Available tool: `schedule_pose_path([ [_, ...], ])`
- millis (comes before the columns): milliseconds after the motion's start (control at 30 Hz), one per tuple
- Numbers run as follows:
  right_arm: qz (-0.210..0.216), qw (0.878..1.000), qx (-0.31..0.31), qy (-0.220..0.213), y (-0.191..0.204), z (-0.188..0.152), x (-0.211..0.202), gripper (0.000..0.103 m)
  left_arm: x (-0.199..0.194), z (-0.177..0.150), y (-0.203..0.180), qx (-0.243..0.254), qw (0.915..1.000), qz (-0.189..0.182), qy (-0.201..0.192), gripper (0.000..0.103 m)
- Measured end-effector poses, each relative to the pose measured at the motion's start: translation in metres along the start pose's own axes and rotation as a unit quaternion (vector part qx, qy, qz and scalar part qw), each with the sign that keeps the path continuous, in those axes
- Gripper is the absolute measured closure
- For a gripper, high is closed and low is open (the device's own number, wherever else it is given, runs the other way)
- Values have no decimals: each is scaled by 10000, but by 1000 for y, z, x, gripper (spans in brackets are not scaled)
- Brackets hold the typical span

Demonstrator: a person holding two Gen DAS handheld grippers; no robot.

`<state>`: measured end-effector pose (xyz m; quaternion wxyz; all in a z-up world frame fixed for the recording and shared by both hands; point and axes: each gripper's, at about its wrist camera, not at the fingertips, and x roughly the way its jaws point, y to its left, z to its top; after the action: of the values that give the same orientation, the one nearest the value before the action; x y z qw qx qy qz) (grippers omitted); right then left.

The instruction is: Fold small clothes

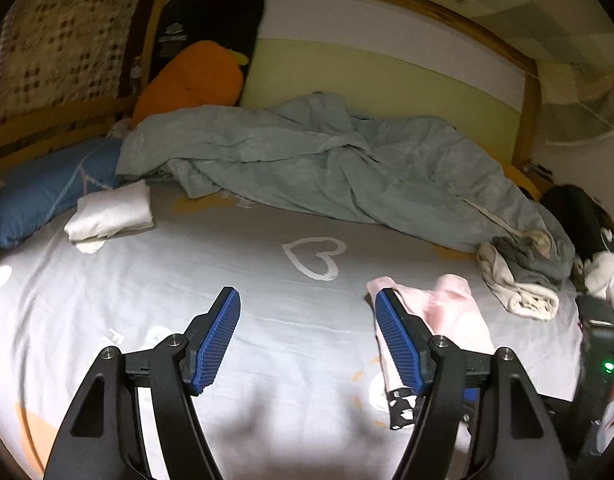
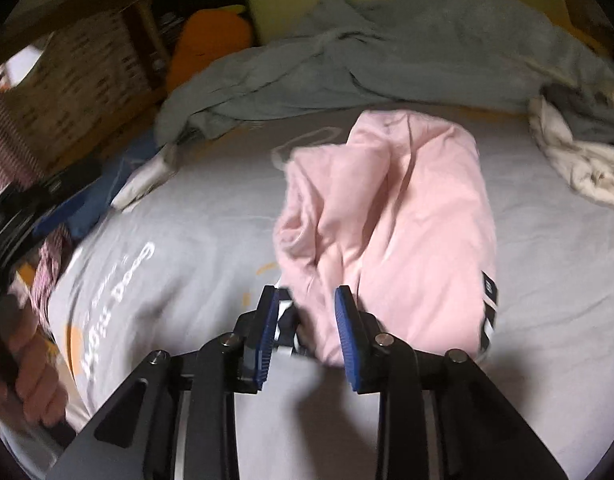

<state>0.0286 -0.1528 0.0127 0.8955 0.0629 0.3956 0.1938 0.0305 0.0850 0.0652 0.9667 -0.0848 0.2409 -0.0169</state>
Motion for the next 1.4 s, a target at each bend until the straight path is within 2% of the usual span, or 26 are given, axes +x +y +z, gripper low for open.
schedule_pose_path([
  [100,80,9999,62,3,-1,-6,-15,73,0,-2,-9,77,9999,-117,32,34],
  [167,45,9997,236,-97,-7,-9,-26,73,3,-4,-15,128,9990,-407,165,34],
  [267,-337,9979,367,-408,-19,-5,-42,73,14,-13,-32,469,9937,-897,476,34],
  [367,-772,9941,396,-650,-33,-1,-56,73,23,-27,-57,936,9874,-1062,712,34],
  [433,-890,9931,299,-697,-38,-1,-59,97,31,-35,-66,948,9818,-1357,926,44],
  [500,-961,9925,234,-723,-44,-2,-61,98,42,-41,-70,763,9754,-1665,1229,64],
  [567,-886,9934,248,-686,-50,-4,-59,98,56,-45,-73,584,9714,-1790,1447,71],
  [700,-715,9956,333,-500,-59,-11,-41,98,83,-36,-87,523,9688,-1940,1452,72],
  [767,-671,9962,348,-430,-62,-16,-34,98,97,-28,-93,597,9729,-1757,1381,70],
  [867,-591,9972,369,-253,-66,-23,-24,99,113,-31,-98,727,9850,-880,1292,63],
  [900,-548,9975,402,-185,-69,-26,-21,99,118,-33,-92,601,9854,-862,1341,65],
  [933,-510,9976,435,-157,-72,-28,-19,99,122,-34,-87,439,9843,-931,1432,74],
  [967,-461,9978,454,-128,-74,-30,-17,99,125,-36,-81,263,9826,-1036,1517,96],
  [1133,-405,9985,339,-129,-75,-29,-14,99,124,-32,-66,-83,9853,-1016,1369,97],
  [1267,-479,9986,170,-139,-72,-32,-15,98,128,-36,-70,215,9850,-831,1499,97],
  [1400,-462,9987,196,-132,-73,-32,-17,98,137,-45,-69,230,9839,-821,1573,97],
])
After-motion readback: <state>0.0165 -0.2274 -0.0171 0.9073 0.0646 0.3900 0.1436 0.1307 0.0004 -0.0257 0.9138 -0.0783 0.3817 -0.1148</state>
